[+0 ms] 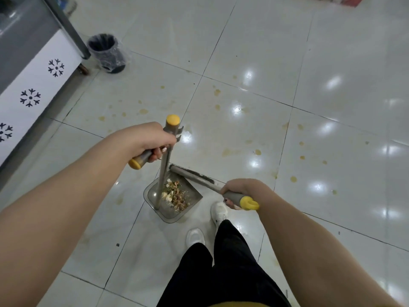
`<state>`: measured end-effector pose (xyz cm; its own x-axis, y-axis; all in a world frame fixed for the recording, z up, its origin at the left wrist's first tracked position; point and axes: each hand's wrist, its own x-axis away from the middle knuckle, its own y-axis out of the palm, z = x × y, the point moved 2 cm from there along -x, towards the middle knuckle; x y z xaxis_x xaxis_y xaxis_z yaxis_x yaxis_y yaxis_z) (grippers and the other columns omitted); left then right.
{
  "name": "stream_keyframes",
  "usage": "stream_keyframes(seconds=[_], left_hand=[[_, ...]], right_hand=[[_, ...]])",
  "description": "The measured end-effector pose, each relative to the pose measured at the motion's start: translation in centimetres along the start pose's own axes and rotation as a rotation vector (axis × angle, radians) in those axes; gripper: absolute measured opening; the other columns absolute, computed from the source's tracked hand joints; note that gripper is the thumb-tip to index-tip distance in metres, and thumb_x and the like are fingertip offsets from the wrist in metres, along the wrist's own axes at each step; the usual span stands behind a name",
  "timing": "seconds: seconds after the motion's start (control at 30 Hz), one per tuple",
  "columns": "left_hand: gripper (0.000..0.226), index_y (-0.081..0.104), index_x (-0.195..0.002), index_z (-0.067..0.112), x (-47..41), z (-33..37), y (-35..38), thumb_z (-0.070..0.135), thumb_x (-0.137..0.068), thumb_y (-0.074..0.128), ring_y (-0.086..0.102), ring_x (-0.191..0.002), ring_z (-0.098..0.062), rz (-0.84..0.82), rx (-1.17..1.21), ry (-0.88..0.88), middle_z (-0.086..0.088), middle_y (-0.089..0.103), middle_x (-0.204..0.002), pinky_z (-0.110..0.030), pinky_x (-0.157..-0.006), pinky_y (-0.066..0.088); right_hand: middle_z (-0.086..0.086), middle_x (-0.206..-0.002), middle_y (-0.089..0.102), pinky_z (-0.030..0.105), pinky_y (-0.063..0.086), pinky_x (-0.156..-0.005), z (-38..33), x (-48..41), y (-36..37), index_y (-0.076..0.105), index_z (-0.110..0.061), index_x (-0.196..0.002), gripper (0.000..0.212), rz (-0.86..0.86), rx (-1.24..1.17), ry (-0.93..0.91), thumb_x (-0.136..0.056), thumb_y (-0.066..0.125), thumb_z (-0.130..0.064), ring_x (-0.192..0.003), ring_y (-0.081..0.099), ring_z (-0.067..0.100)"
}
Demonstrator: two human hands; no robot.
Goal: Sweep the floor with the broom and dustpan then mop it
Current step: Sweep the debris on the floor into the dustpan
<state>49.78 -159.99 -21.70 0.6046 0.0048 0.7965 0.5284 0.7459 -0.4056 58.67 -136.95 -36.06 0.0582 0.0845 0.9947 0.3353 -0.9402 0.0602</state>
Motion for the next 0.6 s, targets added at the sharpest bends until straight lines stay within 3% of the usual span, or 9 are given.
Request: stream_keyframes(seconds=[0.2, 0.33, 0.4, 0.5, 0.6], left_hand=[[0.022, 0.041, -0.063, 0.009, 0.8, -1.4, -0.4, 0.01, -0.084, 0.047, 0.032, -0.027, -0.005, 0.002, -0.007, 0.002, 0.004, 0.039, -0.034, -0.016, -0.03, 0.03], [0.024, 0.039, -0.063, 0.01, 0.9, -2.1, -0.5, 0.01, -0.085, 0.047, 0.03, -0.025, -0.006, 0.019, 0.002, 0.012, 0.005, 0.037, -0.033, -0.015, -0.03, 0.028], [0.024, 0.04, -0.062, 0.009, 0.8, -2.2, -0.4, 0.01, -0.084, 0.047, 0.03, -0.025, -0.006, 0.021, 0.009, 0.016, 0.005, 0.037, -0.033, -0.014, -0.031, 0.029], [0.023, 0.041, -0.061, 0.01, 0.6, -2.0, -0.1, 0.01, -0.083, 0.048, 0.031, -0.026, -0.006, 0.014, 0.009, 0.019, 0.005, 0.038, -0.034, -0.015, -0.031, 0.03], [0.023, 0.042, -0.061, 0.01, 0.5, -1.4, 0.3, 0.011, -0.083, 0.049, 0.031, -0.027, -0.005, 0.012, 0.009, 0.027, 0.005, 0.039, -0.034, -0.016, -0.031, 0.03]], right_hand=[[0.005, -0.042, 0.051, 0.014, 0.041, -0.033, 1.9, 1.2, -4.3, 0.047, -0.005, -0.084, 0.025, 0.037, -0.171, -0.051, -0.097, 0.05, -0.026, -0.028, 0.047, 0.011], [0.008, -0.06, 0.052, 0.015, 0.04, -0.033, 4.1, -0.3, -4.6, 0.046, -0.006, -0.084, 0.027, 0.155, -0.252, -0.072, -0.096, 0.051, -0.03, -0.028, 0.048, 0.013], [0.008, -0.072, 0.05, 0.016, 0.042, -0.034, 4.4, -1.3, -3.7, 0.044, -0.008, -0.086, 0.026, 0.199, -0.318, -0.078, -0.097, 0.051, -0.03, -0.038, 0.052, 0.014], [0.008, -0.076, 0.049, 0.016, 0.043, -0.034, 4.5, -2.4, -1.4, 0.043, -0.007, -0.089, 0.023, 0.162, -0.387, -0.056, -0.098, 0.049, -0.027, -0.052, 0.05, 0.015], [0.007, -0.072, 0.048, 0.015, 0.043, -0.035, 4.6, -2.5, 1.4, 0.043, -0.007, -0.089, 0.021, 0.052, -0.426, -0.017, -0.098, 0.049, -0.025, -0.036, 0.05, 0.013]])
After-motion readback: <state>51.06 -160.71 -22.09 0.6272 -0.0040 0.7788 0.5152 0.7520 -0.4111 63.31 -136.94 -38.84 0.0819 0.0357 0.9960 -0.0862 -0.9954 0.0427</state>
